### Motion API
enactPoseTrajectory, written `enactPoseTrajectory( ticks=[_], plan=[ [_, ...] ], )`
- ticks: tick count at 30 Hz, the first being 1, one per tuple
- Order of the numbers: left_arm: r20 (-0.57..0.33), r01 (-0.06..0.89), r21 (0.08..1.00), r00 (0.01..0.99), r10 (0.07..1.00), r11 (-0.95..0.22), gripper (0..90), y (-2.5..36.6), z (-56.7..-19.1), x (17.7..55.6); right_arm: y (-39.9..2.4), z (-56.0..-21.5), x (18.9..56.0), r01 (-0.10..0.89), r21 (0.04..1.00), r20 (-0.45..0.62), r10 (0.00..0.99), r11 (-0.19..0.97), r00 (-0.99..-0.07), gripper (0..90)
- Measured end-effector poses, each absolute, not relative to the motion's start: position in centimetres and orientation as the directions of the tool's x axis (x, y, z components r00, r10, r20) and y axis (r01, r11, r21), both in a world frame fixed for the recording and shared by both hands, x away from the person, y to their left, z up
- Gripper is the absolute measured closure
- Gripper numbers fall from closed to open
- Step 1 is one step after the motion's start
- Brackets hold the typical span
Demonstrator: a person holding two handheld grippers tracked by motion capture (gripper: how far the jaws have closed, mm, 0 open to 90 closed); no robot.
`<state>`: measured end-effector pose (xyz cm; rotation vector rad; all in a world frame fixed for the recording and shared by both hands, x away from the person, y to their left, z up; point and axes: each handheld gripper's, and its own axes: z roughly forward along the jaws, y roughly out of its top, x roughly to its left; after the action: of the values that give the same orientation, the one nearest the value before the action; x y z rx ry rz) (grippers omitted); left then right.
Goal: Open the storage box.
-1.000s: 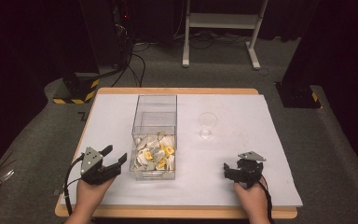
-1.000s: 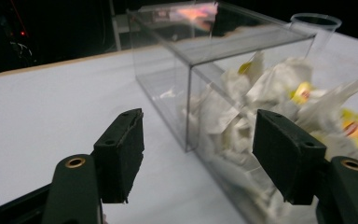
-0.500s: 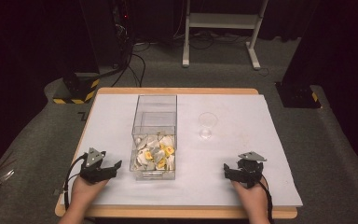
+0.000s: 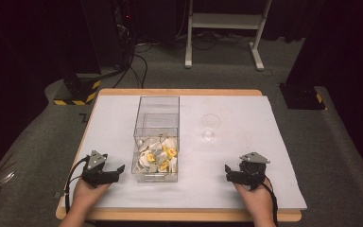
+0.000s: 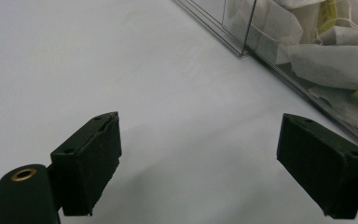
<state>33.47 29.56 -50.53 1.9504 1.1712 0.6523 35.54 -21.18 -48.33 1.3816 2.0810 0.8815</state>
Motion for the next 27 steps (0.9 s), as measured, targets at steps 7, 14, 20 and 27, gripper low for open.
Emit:
enactPoseTrajectory(
  ticks=[7,14,20,27],
  plan=[
    [0.040,0.513,0.804,0.458,0.888,-0.301,14.3,29.6,-50.5,33.6,-19.9,-47.3,35.5,0.598,0.754,-0.019,0.919,0.272,-0.395,9.1],
    [0.035,0.519,0.800,0.460,0.887,-0.301,14.6,29.5,-50.6,33.6,-18.4,-46.2,35.6,0.579,0.766,0.007,0.897,0.280,-0.443,10.0],
    [0.035,0.518,0.799,0.466,0.884,-0.305,14.6,29.5,-50.6,33.7,-16.9,-45.1,35.3,0.546,0.776,-0.019,0.876,0.317,-0.481,9.9],
    [0.032,0.516,0.801,0.469,0.883,-0.303,14.6,29.5,-50.6,33.6,-15.6,-44.1,35.1,0.511,0.797,-0.019,0.859,0.322,-0.512,10.0]
  ],
)
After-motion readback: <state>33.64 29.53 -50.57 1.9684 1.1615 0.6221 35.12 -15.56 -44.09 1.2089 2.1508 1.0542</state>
